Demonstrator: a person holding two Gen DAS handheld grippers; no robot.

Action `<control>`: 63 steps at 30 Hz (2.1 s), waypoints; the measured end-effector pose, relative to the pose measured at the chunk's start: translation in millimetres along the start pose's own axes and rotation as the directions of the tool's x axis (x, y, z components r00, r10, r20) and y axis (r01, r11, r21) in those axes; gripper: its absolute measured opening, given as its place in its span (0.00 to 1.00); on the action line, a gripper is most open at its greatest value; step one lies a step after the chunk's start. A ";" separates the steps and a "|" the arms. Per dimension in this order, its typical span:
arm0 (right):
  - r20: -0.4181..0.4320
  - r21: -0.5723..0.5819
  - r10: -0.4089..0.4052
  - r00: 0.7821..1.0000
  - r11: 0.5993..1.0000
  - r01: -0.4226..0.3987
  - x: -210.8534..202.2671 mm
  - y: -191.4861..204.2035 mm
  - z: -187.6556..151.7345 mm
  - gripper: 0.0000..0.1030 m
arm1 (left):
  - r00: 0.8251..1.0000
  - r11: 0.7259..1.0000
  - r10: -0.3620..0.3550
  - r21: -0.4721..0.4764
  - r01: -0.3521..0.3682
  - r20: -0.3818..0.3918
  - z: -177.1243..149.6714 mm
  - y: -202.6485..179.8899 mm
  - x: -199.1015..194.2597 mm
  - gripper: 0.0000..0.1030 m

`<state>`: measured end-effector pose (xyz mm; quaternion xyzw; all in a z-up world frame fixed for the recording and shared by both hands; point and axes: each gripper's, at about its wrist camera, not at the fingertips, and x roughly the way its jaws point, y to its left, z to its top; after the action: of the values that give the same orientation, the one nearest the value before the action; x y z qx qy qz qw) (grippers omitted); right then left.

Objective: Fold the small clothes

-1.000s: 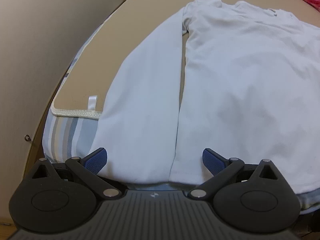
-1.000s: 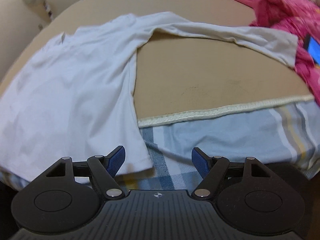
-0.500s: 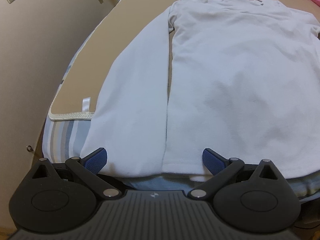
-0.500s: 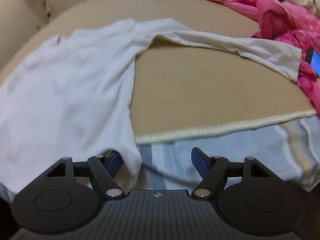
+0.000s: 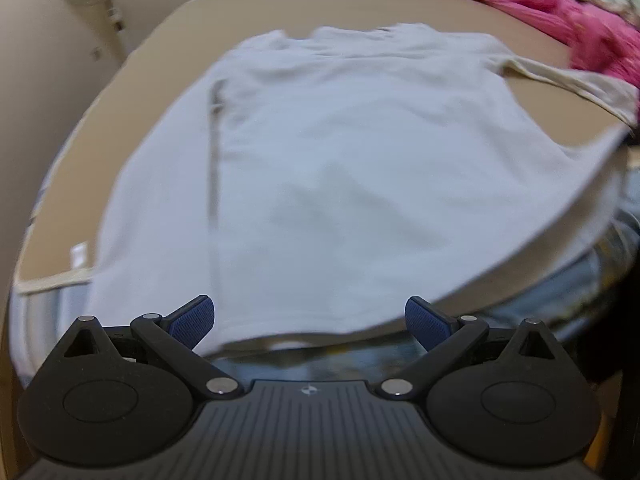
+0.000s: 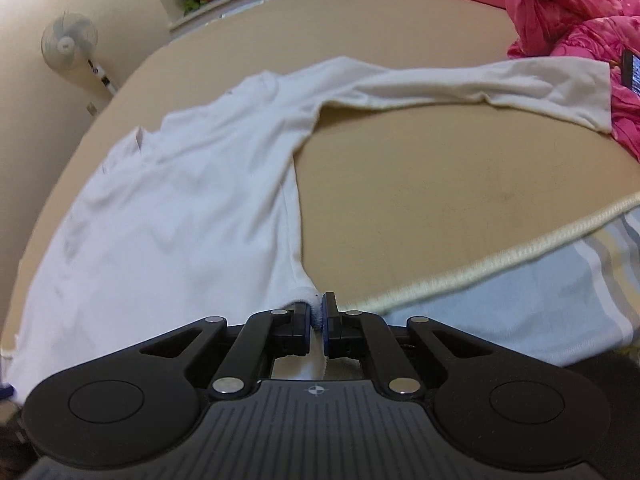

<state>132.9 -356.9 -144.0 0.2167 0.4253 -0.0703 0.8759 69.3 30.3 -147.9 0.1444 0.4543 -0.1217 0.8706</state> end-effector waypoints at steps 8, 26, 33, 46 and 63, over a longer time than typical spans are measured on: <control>0.016 0.010 -0.001 1.000 1.000 0.001 -3.7 2.2 13.7 0.05 | 0.999 0.992 0.012 0.125 -0.008 -0.035 -0.3 -27.4 32.0 0.99; 0.003 0.113 -0.046 0.999 0.993 0.045 8.8 -16.9 22.2 0.05 | 0.983 0.951 0.171 -0.250 -0.184 -0.070 5.1 62.8 43.3 0.99; -0.032 0.237 -0.083 0.996 0.968 0.089 26.6 -43.5 15.6 0.05 | 0.972 0.923 0.202 -0.308 -0.228 -0.117 -2.0 83.4 46.0 0.99; -0.099 0.196 -0.007 0.995 0.980 0.027 47.9 -56.0 -13.6 0.34 | 0.980 0.982 0.159 -0.086 -0.170 -0.120 -2.7 33.5 59.4 0.41; -0.016 -0.296 -0.122 0.992 0.949 0.111 -51.6 0.1 -34.2 0.01 | 0.971 0.972 0.228 0.077 -0.223 -0.069 0.1 42.4 -16.6 0.03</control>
<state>76.1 -345.0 -122.6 0.0596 0.4580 -0.0541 0.8853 74.7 71.0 -128.2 0.2294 0.4640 -0.0318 0.8550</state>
